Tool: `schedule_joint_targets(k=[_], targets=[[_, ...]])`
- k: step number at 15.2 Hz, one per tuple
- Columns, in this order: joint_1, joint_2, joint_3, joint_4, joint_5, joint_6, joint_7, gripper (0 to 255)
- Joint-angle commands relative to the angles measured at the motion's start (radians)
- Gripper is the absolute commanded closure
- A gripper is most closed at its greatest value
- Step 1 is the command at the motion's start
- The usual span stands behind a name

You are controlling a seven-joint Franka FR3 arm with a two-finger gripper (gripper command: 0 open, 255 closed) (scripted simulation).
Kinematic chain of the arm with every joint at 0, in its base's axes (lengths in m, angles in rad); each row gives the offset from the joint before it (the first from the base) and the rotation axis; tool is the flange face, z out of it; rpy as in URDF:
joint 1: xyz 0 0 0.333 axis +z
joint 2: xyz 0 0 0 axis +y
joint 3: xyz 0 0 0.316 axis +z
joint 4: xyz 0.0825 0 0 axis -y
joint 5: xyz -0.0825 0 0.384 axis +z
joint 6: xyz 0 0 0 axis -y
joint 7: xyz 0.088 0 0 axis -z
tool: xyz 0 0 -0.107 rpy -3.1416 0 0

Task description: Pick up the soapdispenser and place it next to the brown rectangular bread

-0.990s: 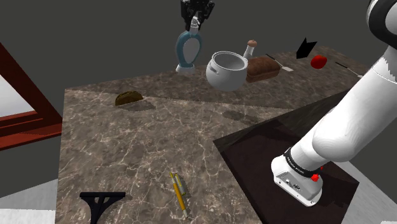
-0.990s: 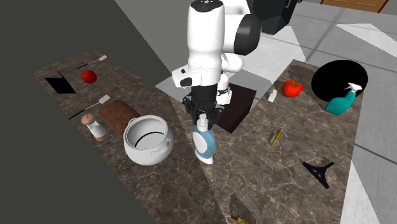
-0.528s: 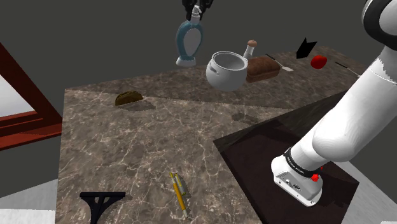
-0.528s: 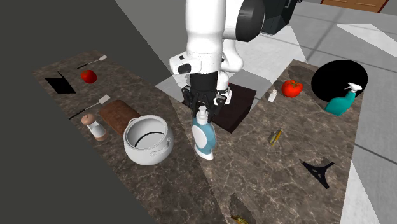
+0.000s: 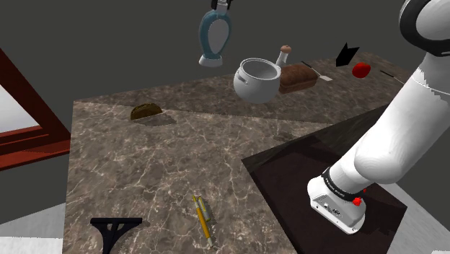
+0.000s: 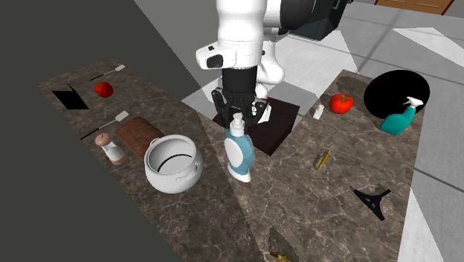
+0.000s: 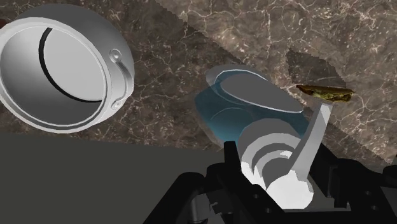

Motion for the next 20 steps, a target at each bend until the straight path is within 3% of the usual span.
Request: schedule_joint_targets(k=[1,8,13,20], targets=[[0.002,0.016,0.000,0.056,-0.003,-0.040,0.002,255],[0.014,0.094,0.004,0.262,-0.019,-0.169,0.011,255],[-0.070,-0.069,-0.040,0.042,0.031,-0.114,-0.101,255],[-0.157,-0.218,-0.125,-0.138,0.069,-0.093,-0.266,255]])
